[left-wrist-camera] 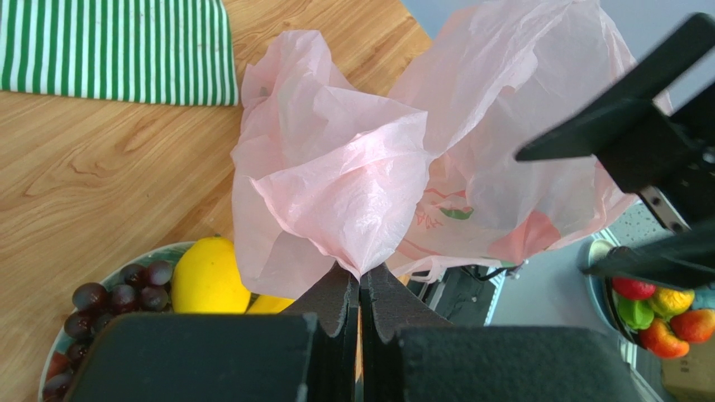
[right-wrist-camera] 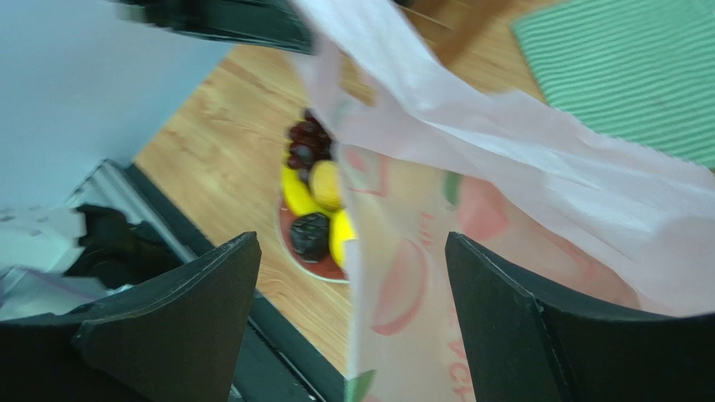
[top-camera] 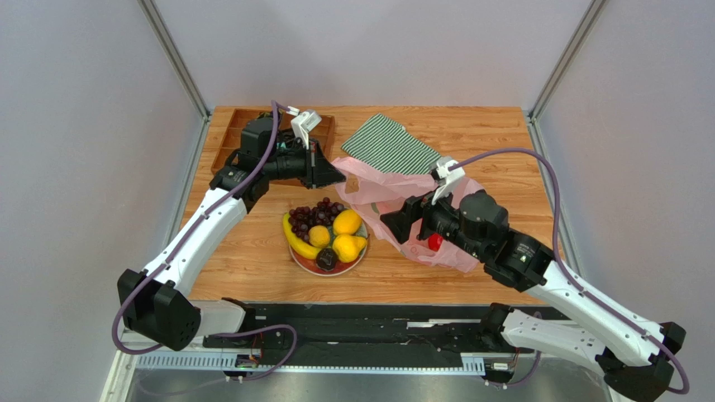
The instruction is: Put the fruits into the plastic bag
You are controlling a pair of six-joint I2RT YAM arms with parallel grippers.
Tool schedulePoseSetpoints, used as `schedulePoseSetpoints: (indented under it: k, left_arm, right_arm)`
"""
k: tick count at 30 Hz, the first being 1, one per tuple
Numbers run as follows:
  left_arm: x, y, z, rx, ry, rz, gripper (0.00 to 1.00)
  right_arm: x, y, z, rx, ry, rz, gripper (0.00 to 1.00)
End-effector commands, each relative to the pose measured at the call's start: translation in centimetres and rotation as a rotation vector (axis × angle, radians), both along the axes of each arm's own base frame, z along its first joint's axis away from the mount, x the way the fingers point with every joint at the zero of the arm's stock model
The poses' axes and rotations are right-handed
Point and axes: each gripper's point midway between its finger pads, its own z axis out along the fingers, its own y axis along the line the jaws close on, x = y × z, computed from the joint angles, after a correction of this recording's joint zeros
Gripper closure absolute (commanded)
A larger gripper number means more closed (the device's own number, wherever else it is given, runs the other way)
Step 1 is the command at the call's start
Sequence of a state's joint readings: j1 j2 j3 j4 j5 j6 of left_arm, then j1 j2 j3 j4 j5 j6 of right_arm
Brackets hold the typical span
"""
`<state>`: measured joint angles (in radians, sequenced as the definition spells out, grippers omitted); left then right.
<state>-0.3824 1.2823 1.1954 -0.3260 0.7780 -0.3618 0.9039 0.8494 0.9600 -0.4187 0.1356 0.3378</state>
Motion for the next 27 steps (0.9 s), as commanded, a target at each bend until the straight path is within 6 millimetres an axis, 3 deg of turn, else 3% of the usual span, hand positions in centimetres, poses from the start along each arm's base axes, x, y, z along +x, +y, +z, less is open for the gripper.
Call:
schedulePoseSetpoints:
  k: [1,2,4,5,6,7,9,10,12,14,15,17,27]
  left_arm:
    - [0.2,-0.2,0.3,-0.001,-0.006,0.006,1.0]
    - [0.2,-0.1,0.2,0.002,-0.004,0.008,1.0]
    - [0.3,-0.1,0.0,0.007,0.003,0.012,1.0]
    - [0.4,-0.1,-0.1,0.009,0.005,0.015,1.0]
    - [0.5,-0.1,-0.1,0.012,0.005,0.021,1.0]
    - [0.5,0.0,-0.2,0.015,0.009,0.024,1.0]
    - [0.6,0.1,-0.4,0.024,0.011,0.03,1.0]
    - [0.6,0.1,-0.3,0.025,0.011,0.031,1.0]
    - [0.7,0.1,-0.4,0.031,0.013,0.036,1.0]
    - [0.7,0.1,-0.5,0.031,0.017,0.037,1.0]
    - [0.7,0.1,-0.6,0.034,0.019,0.037,1.0]
    - [0.7,0.2,-0.6,0.035,0.022,0.039,1.0]
    - [0.8,0.2,-0.8,0.044,0.028,0.043,1.0]
  right_arm:
    - [-3.4,5.4,3.8,0.077,-0.166,0.247,0.15]
    - [-3.8,6.1,3.7,0.058,-0.167,0.267,0.16]
    - [-5.2,8.9,1.4,-0.033,-0.125,0.346,0.16]
    - [-5.3,9.6,1.9,-0.05,-0.137,0.35,0.17]
    - [-6.4,11.0,1.2,-0.081,-0.132,0.392,0.18]
    - [-6.6,12.3,-0.7,-0.136,-0.106,0.41,0.18]
    - [-7.6,14.4,-1.4,-0.161,-0.101,0.437,0.21]
    - [-7.6,15.7,-3.8,-0.22,-0.067,0.445,0.22]
    - [-7.5,16.8,-4.6,-0.263,-0.066,0.416,0.25]
    - [-6.6,17.5,-7.7,-0.366,-0.04,0.378,0.28]
    - [-6.4,17.9,-7.9,-0.387,-0.043,0.366,0.29]
    - [-5.7,18.1,-10.5,-0.473,-0.034,0.346,0.31]
    - [-4.1,18.4,-16.3,-0.686,-0.032,0.309,0.4]
